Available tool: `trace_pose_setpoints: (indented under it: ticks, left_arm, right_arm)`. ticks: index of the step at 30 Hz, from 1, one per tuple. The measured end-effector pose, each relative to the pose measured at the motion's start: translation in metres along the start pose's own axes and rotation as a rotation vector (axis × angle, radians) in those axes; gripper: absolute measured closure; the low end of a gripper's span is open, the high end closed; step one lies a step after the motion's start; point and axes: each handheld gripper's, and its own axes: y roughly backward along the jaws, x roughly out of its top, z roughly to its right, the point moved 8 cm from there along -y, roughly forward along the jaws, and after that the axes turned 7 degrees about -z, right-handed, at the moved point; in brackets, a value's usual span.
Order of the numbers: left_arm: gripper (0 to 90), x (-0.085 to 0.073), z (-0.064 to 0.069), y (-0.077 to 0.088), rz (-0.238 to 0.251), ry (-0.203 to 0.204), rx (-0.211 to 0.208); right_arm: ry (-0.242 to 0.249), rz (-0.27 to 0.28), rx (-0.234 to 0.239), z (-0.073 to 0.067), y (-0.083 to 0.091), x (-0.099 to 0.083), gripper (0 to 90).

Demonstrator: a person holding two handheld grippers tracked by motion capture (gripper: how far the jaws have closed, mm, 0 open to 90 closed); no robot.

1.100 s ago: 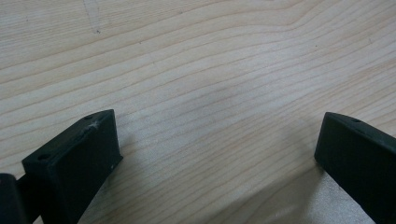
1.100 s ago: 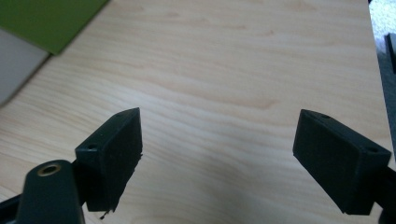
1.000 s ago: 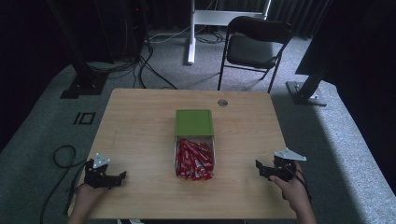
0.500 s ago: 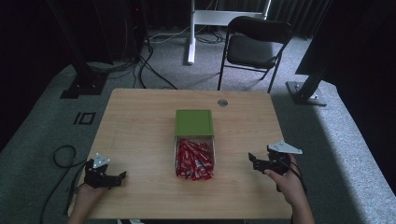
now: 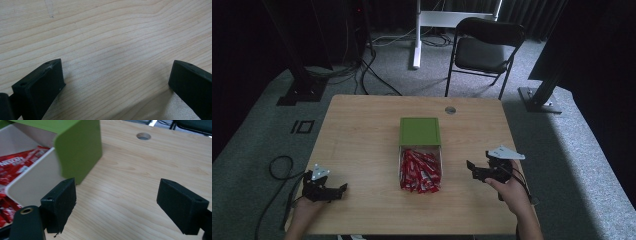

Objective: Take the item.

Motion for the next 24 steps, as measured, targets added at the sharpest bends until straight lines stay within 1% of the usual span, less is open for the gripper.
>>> trace_pose_setpoints:
  ticks: [7, 8, 16, 21, 23, 24]
  left_arm:
    - [0.7, 0.000, 0.000, 0.000, 0.000, 0.000, 0.000]
    - [0.7, 0.000, 0.000, 0.000, 0.000, 0.000, 0.000]
    - [0.7, 0.000, 0.000, 0.000, 0.000, 0.000, 0.000]
    - [0.7, 0.000, 0.000, 0.000, 0.000, 0.000, 0.000]
    - [0.7, 0.000, 0.000, 0.000, 0.001, 0.001, 0.000]
    - [0.7, 0.000, 0.000, 0.000, 0.000, 0.000, 0.000]
  right_arm:
    - [0.026, 0.021, 0.040, -0.017, -0.003, 0.013, 17.0]
    - [0.030, 0.023, 0.043, -0.019, -0.003, 0.014, 18.8]
    - [0.052, 0.028, 0.070, -0.034, -0.008, 0.023, 18.8]
    - [0.087, 0.025, 0.086, -0.045, -0.011, 0.030, 18.8]
    - [0.091, 0.026, 0.090, -0.047, -0.012, 0.031, 18.8]
    - [0.102, 0.029, 0.097, -0.051, -0.013, 0.034, 18.9]
